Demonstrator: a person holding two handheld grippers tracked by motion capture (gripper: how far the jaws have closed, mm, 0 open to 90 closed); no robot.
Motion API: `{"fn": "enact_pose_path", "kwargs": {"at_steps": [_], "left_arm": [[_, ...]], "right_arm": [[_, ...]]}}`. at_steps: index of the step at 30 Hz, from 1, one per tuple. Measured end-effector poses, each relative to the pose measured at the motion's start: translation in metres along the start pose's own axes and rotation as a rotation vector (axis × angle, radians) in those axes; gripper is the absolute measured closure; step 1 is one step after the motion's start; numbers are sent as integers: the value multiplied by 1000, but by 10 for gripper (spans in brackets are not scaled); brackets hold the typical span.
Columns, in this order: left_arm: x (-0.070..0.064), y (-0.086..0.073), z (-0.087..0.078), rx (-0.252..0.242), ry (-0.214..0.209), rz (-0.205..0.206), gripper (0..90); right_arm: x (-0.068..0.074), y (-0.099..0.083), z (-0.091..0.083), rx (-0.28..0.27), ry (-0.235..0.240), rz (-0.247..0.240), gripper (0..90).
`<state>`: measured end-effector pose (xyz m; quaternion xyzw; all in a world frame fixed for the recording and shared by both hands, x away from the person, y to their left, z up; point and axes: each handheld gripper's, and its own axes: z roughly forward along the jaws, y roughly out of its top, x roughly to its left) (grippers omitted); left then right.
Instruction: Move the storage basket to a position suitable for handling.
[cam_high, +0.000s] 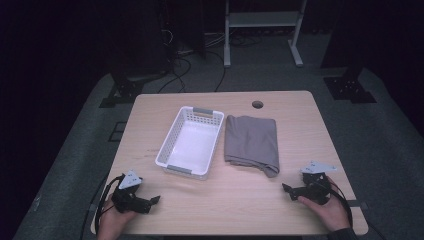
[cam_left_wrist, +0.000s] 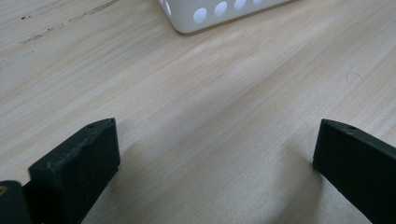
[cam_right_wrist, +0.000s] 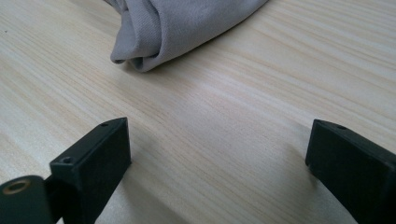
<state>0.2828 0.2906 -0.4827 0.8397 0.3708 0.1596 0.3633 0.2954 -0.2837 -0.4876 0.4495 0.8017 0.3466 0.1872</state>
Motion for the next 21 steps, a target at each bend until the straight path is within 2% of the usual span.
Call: {"fn": "enact_pose_path", "kwargs": {"at_steps": [4, 12, 19, 21], "left_arm": [[1, 0, -1, -7, -8, -15, 47], [3, 11, -16, -59, -30, 8, 72], [3, 33, -32, -109, -56, 44, 130], [3, 43, -35, -118, -70, 71, 140]], "right_arm": [[0, 0, 0, 0, 0, 0, 57], [0, 0, 0, 0, 0, 0, 58], [-1, 1, 1, 1, -3, 1, 57], [-1, 1, 1, 1, -4, 1, 57]]}}
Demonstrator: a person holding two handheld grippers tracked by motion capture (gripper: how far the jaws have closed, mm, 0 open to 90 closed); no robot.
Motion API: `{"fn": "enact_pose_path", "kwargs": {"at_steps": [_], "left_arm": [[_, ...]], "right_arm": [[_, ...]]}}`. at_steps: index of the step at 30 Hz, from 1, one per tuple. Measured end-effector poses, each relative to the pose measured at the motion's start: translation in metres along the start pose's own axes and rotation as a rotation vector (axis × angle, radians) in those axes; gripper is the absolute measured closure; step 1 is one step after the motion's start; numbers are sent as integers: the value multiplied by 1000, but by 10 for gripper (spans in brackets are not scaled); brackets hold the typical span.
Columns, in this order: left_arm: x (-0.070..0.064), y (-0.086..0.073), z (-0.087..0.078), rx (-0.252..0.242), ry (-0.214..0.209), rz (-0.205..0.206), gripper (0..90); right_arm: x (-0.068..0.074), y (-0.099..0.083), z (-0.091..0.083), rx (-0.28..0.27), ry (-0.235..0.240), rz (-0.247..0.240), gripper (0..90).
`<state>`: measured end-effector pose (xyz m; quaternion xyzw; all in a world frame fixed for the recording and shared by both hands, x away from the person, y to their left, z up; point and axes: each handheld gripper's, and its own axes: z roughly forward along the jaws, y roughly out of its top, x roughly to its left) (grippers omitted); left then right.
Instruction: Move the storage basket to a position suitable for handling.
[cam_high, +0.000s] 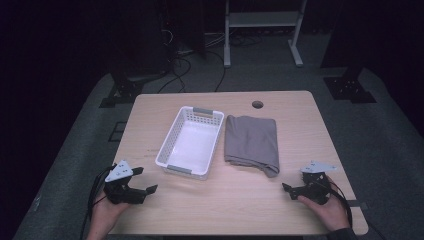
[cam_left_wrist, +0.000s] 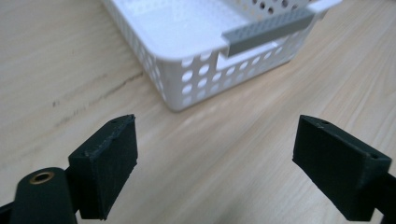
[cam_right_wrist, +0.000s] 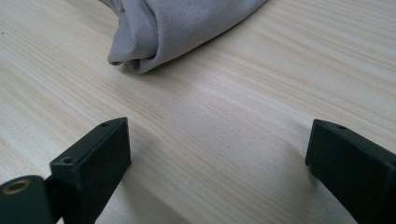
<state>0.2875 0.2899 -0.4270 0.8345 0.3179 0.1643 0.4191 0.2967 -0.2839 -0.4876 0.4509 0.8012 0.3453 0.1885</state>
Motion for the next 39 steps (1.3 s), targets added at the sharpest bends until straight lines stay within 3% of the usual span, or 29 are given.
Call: {"fn": "enact_pose_path", "kwargs": {"at_steps": [9, 15, 27, 33, 39], "left_arm": [[1, 29, 7, -23, -45, 67, 238], [2, 48, 22, -17, -81, 110, 283], [-1, 59, 46, 31, -138, 153, 330], [0, 59, 58, 77, -145, 179, 387], [0, 58, 62, 99, -172, 177, 475]], "right_arm": [[0, 0, 0, -1, 0, 0, 58], [0, 0, 0, -1, -1, 0, 57], [0, 0, 0, -1, -1, 1, 58], [0, 0, 0, -1, -1, 1, 58], [0, 0, 0, -1, -1, 1, 58]]}}
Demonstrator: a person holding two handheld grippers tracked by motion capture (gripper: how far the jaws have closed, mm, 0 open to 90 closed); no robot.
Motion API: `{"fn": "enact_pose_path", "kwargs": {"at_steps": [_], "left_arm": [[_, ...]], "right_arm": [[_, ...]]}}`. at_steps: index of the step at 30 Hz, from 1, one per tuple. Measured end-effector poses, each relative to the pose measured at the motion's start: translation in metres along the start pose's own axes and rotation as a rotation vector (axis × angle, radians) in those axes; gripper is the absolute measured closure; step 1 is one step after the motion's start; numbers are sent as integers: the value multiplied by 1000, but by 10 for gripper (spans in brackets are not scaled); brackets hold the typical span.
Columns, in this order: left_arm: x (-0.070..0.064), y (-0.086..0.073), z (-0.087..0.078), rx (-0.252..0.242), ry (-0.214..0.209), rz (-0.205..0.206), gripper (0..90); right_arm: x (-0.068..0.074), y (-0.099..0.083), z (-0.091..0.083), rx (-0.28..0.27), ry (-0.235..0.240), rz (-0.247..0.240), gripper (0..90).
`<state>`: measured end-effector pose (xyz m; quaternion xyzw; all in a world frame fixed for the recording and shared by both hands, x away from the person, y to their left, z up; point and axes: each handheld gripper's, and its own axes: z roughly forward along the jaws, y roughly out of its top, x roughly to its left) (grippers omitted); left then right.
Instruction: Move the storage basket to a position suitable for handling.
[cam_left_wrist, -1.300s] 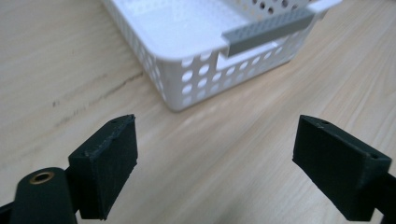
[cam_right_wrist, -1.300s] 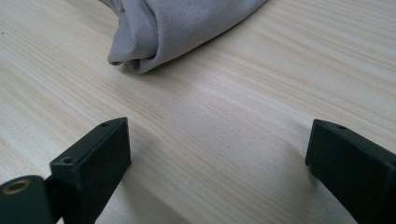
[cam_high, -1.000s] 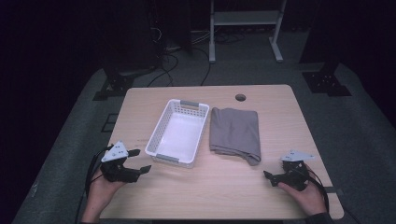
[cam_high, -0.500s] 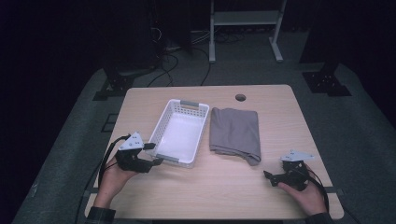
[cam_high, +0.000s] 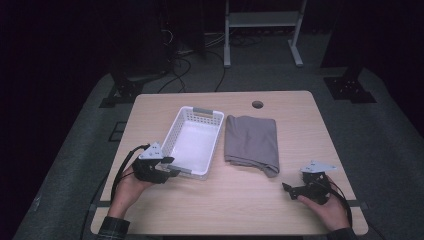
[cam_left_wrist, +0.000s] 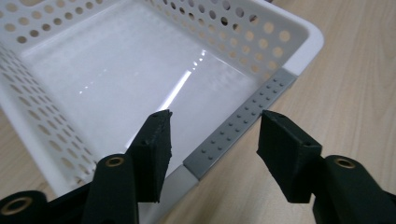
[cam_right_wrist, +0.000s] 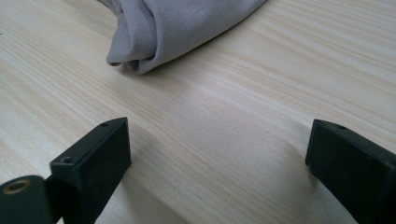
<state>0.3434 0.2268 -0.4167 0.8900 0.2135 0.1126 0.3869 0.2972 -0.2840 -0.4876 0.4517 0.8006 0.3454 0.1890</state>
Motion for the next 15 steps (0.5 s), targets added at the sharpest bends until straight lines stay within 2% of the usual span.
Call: {"fn": "enact_pose_path", "kwargs": {"at_steps": [15], "left_arm": [[-5, 5, 0, -10, -25, -7, 644]], "right_arm": [[0, 0, 0, 0, 0, 0, 58]]}}
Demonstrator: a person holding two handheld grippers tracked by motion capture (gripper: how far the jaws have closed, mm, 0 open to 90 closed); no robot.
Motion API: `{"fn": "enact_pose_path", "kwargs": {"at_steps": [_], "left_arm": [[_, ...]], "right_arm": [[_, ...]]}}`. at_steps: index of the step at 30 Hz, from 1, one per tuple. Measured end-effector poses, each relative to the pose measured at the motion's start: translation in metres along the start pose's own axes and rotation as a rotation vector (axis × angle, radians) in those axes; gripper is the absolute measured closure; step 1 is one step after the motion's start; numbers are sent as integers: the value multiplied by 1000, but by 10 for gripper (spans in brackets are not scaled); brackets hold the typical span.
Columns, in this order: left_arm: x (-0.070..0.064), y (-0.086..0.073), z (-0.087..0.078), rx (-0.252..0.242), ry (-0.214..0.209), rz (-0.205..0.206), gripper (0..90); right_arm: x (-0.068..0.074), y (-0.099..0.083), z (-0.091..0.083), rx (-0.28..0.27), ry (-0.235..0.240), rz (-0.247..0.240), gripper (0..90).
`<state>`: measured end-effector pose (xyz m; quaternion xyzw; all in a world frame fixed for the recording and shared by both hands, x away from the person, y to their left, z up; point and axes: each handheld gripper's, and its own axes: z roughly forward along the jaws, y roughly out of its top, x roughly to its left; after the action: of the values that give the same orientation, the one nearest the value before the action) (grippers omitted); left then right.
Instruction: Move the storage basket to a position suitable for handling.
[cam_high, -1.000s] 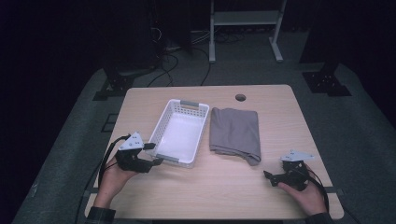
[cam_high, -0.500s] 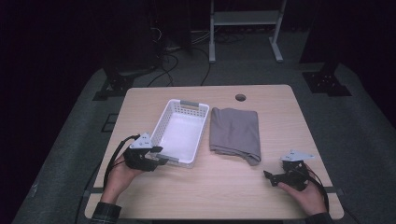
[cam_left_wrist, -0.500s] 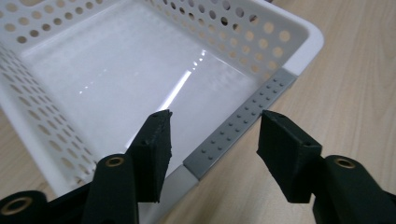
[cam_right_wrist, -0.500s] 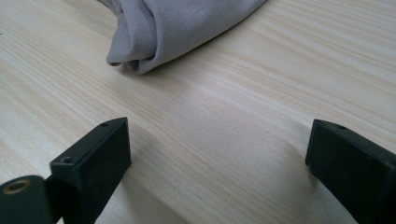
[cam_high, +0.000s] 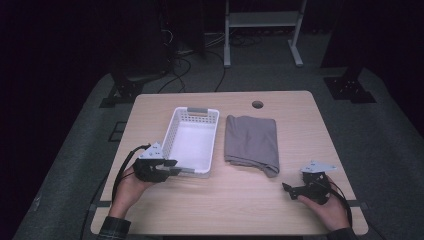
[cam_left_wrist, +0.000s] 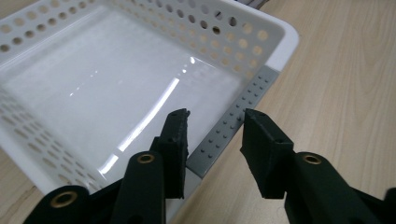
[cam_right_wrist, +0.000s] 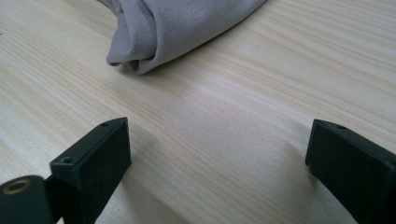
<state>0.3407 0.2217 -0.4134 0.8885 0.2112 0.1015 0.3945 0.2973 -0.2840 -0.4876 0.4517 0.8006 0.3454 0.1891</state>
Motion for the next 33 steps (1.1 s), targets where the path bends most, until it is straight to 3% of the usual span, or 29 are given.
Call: {"fn": "enact_pose_path", "kwargs": {"at_steps": [12, 18, 22, 28, 33], "left_arm": [[-8, 11, 6, 36, -47, -12, 767], [-9, 13, 8, 39, -44, -12, 774], [-8, 13, 6, 27, -31, -28, 666], [-5, 19, -12, -25, -8, -41, 542], [11, 24, -25, -36, 24, -57, 500]], "right_arm": [[0, 0, 0, 0, 0, -1, 58], [0, 0, 0, 0, 0, 0, 58], [0, 0, 0, 0, 0, 0, 58], [0, 0, 0, 0, 0, -1, 58], [0, 0, 0, 1, -1, 1, 58]]}}
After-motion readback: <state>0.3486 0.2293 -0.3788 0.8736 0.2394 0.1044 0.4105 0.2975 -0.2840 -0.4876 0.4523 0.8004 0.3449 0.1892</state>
